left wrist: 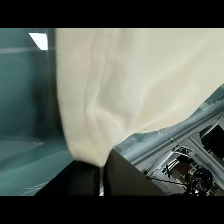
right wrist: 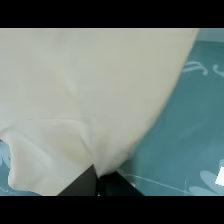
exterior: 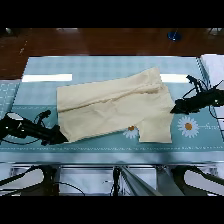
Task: Fold the shirts.
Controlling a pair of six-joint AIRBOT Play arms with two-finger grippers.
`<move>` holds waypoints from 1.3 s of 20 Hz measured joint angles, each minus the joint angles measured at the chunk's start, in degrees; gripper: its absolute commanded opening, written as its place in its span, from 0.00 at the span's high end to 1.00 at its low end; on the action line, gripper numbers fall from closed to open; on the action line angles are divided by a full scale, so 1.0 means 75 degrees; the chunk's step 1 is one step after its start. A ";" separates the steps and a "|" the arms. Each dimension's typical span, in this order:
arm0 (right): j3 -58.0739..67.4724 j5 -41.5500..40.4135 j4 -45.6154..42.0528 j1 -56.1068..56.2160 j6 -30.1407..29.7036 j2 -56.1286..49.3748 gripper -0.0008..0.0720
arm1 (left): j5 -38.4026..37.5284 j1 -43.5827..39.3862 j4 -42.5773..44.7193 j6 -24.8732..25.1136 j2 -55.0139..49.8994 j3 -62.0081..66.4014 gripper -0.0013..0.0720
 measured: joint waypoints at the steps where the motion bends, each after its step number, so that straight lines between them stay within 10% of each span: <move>1: 0.0009 0.0015 0.0102 -0.0006 -0.0055 0.0032 0.95 | 0.0032 -0.0015 0.0023 0.0003 0.0067 0.0041 0.93; 14: 0.1705 -0.1903 0.2702 0.0111 -0.0219 -0.0227 0.96 | 0.0289 -0.0087 -0.1090 -0.0175 0.1253 0.2381 0.93; 26: 0.3736 -0.3719 0.3302 0.1026 -0.0207 -0.2833 0.96 | 0.1137 -0.0189 -0.1647 -0.0219 -0.1061 0.4065 0.92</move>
